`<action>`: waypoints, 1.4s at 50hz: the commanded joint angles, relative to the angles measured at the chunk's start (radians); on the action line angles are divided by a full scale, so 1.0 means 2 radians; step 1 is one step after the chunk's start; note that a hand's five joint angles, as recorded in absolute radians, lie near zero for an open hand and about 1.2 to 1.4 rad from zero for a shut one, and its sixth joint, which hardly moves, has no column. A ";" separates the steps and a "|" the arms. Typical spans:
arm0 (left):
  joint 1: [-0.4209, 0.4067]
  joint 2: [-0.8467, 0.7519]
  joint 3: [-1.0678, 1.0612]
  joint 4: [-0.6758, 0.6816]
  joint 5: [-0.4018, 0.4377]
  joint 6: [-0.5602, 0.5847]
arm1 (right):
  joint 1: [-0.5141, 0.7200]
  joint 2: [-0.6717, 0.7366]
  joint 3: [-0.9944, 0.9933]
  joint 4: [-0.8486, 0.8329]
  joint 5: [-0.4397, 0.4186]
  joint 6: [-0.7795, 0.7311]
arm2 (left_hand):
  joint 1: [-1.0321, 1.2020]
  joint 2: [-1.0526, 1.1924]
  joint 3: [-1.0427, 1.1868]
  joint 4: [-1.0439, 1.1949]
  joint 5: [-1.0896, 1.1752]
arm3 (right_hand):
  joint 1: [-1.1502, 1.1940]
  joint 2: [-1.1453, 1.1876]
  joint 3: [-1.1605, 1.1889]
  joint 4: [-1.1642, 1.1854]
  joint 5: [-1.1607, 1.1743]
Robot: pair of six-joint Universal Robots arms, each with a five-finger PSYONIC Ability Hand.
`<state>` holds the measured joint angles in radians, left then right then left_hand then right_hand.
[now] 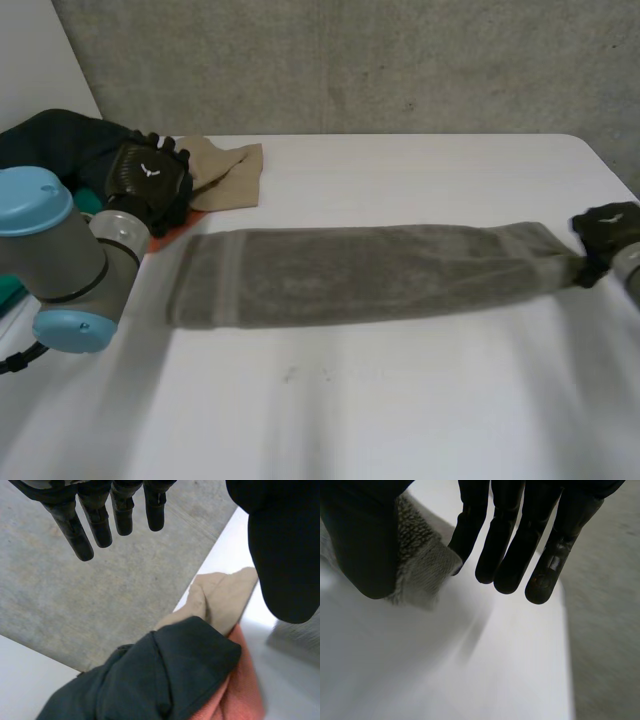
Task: Fold the laundry.
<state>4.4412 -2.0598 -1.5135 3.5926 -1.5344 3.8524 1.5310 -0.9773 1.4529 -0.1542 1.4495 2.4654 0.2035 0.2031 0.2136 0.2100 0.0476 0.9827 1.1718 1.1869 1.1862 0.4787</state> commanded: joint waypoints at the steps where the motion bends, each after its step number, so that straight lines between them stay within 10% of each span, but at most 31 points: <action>1: 0.004 0.047 -0.029 0.000 0.003 -0.013 | -0.090 -0.033 0.008 -0.003 0.002 -0.070 | 0.004 0.004 -0.001 0.000 -0.006 | 0.207 0.112 0.105 0.105 0.372; 16: 0.006 0.090 -0.083 0.000 0.005 -0.033 | -0.006 -0.058 -0.028 -0.009 -0.005 -0.115 | 0.004 0.004 -0.001 0.000 -0.006 | 0.207 0.112 0.105 0.105 0.372; 18: 0.006 0.093 -0.087 0.000 0.005 -0.034 | 0.010 -0.067 -0.018 -0.007 -0.011 -0.082 | 0.002 0.002 -0.003 -0.001 -0.007 | -0.202 -0.297 -0.304 -0.304 -0.037; 20: 0.005 0.098 -0.094 0.000 0.006 -0.034 | 0.009 -0.071 -0.008 -0.007 -0.013 -0.054 | 0.002 0.002 -0.003 -0.001 -0.007 | -0.336 -0.430 -0.438 -0.437 -0.171; 33: 0.001 0.096 -0.116 0.001 0.006 -0.034 | -0.068 -0.050 0.062 -0.005 -0.128 -0.048 | 0.001 0.001 -0.004 -0.003 -0.009 | -0.236 -0.331 -0.338 -0.338 -0.072; 44: 0.000 0.094 -0.121 0.003 0.006 -0.035 | -0.070 0.002 0.046 -0.028 -0.132 -0.060 | 0.001 0.001 -0.004 -0.003 -0.009 | -0.173 -0.268 -0.275 -0.275 -0.008; 49: 0.000 0.094 -0.121 0.005 0.006 -0.035 | -0.069 0.015 0.033 -0.032 -0.133 -0.060 | 0.001 0.001 -0.004 -0.003 -0.009 | 0.207 0.112 0.105 0.105 0.371; 70: 0.004 0.113 -0.131 0.002 0.005 -0.035 | -0.155 -0.011 -0.012 -0.046 -0.078 -0.172 | 0.001 0.001 -0.004 -0.003 -0.009 | 0.207 0.112 0.105 0.105 0.372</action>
<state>4.4466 -1.8451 -1.7612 3.5982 -1.5253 3.7829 1.2156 -0.9769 1.4454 -0.2412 1.2669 2.1889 0.2035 0.2031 0.2136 0.2100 0.0476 0.9716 1.1726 1.1870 1.1868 0.9738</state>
